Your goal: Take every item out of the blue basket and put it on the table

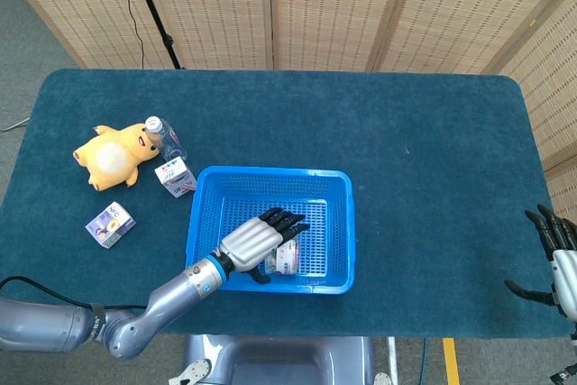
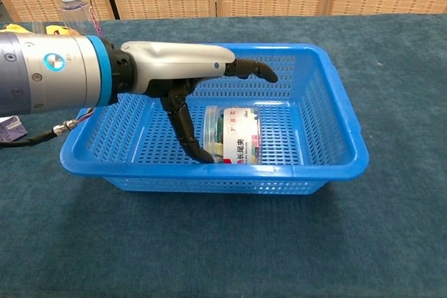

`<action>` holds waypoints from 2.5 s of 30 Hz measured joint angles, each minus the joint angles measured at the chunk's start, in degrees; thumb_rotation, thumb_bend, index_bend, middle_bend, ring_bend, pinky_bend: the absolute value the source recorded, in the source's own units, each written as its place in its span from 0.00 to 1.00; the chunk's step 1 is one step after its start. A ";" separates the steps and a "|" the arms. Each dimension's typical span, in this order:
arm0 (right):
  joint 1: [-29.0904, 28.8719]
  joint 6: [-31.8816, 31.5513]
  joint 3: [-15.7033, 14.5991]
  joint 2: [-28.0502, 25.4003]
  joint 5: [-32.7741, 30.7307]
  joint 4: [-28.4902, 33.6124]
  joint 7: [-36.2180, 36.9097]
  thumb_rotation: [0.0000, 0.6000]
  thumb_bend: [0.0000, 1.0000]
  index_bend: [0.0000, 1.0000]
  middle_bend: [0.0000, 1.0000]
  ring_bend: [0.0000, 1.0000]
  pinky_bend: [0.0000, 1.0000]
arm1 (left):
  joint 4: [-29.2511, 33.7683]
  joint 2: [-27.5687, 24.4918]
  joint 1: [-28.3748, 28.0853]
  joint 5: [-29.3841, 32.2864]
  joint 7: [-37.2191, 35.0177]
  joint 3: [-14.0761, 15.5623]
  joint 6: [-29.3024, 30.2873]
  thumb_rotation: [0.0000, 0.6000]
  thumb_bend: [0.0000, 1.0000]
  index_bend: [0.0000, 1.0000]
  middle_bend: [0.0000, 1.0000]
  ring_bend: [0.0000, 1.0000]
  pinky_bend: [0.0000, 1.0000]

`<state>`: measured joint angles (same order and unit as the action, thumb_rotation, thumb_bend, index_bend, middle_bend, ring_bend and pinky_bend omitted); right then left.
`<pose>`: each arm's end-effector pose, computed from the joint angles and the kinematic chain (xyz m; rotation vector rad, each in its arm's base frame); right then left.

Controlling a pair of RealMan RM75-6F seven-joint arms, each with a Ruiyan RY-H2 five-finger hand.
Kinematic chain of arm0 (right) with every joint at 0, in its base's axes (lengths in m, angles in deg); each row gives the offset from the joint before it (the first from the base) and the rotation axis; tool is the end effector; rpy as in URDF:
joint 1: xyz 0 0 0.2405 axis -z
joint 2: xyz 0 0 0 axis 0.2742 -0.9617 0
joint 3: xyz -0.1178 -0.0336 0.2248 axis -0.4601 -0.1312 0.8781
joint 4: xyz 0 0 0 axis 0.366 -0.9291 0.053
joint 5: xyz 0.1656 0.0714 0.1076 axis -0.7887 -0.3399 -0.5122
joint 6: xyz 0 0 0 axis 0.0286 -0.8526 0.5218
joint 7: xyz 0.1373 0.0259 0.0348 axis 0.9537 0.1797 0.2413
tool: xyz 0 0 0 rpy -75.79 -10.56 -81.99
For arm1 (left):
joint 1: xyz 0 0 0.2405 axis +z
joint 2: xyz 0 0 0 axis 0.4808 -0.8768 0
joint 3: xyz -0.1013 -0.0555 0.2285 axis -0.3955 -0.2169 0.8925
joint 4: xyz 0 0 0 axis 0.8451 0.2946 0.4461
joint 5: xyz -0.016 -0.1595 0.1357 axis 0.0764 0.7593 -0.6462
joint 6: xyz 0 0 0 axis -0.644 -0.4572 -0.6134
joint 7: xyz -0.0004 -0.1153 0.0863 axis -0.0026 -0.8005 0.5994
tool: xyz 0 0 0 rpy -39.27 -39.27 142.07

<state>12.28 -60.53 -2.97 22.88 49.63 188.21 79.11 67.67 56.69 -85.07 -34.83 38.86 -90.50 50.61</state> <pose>-0.3074 -0.1746 0.2088 1.3200 -1.0595 0.9228 -0.0339 0.2846 -0.0319 -2.3184 -1.0431 -0.9482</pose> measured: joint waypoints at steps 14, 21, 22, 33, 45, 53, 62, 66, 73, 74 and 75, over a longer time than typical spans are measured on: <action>-0.33 0.72 0.04 0.17 -0.47 0.01 -0.43 1.00 0.00 0.00 0.00 0.00 0.00 | -6.42 5.27 -3.73 5.37 0.84 0.54 0.98 1.00 0.03 0.00 0.00 0.04 0.26; -0.34 0.84 0.14 -0.02 -0.70 -0.25 0.33 1.00 0.00 0.00 0.00 0.00 0.00 | -8.77 8.05 -4.78 7.68 3.66 1.34 3.89 1.00 0.17 0.36 0.31 0.39 0.54; -0.34 0.84 0.14 -0.04 -0.70 -0.27 0.39 1.00 0.00 0.00 0.00 0.00 0.00 | -8.89 8.42 -4.83 8.12 4.00 1.37 4.69 1.00 0.19 0.38 0.32 0.40 0.54; -0.35 0.87 0.03 -0.09 -0.40 -0.35 0.57 1.00 0.00 0.00 0.00 0.00 0.00 | -2.04 3.85 -1.88 1.56 1.12 -1.00 12.31 1.00 0.20 0.41 0.35 0.42 0.55; -0.18 0.31 -0.49 0.24 0.85 0.65 -1.19 1.00 0.00 0.00 0.00 0.00 0.00 | 7.08 -16.13 9.26 -15.43 -9.21 2.26 18.95 1.00 0.19 0.41 0.35 0.42 0.55; -0.24 0.36 -0.95 0.78 1.48 1.33 -3.24 1.00 0.00 0.00 0.00 0.00 0.00 | -2.61 -20.58 19.29 -32.74 -26.48 10.08 24.97 1.00 0.18 0.41 0.35 0.41 0.55; -0.39 0.66 -1.12 1.13 1.43 1.46 -4.18 1.00 0.00 0.00 0.00 0.00 0.00 | -18.67 -16.73 26.16 -36.01 -35.93 14.03 27.78 1.00 0.18 0.41 0.35 0.40 0.55; -0.75 1.45 -0.95 1.09 0.80 1.36 -3.66 1.00 0.00 0.00 0.00 0.00 0.00 | -22.75 -13.58 27.18 -35.93 -37.31 13.88 27.43 1.00 0.18 0.41 0.34 0.36 0.52; -1.11 2.49 -1.33 0.33 1.35 0.96 -0.84 1.00 0.00 0.00 0.00 0.00 0.00 | -25.89 -9.23 27.88 -35.81 -34.06 13.39 26.33 1.00 0.08 0.02 0.00 0.00 0.04; -1.10 2.38 -1.31 0.30 1.43 0.89 -0.79 1.00 0.00 0.00 0.00 0.00 0.00 | -25.86 -8.74 27.97 -35.75 -34.07 13.43 25.85 1.00 0.06 0.00 0.00 0.00 0.00; -1.08 2.12 -1.24 0.35 1.49 0.76 -0.79 1.00 0.00 0.00 0.00 0.00 0.00 | -25.71 -8.77 28.07 -35.73 -34.11 13.46 25.55 1.00 0.06 0.00 0.00 0.00 0.00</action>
<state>11.20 -58.41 -4.21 23.23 51.12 188.96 78.32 41.95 47.92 -57.00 -70.56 4.75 -77.04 76.17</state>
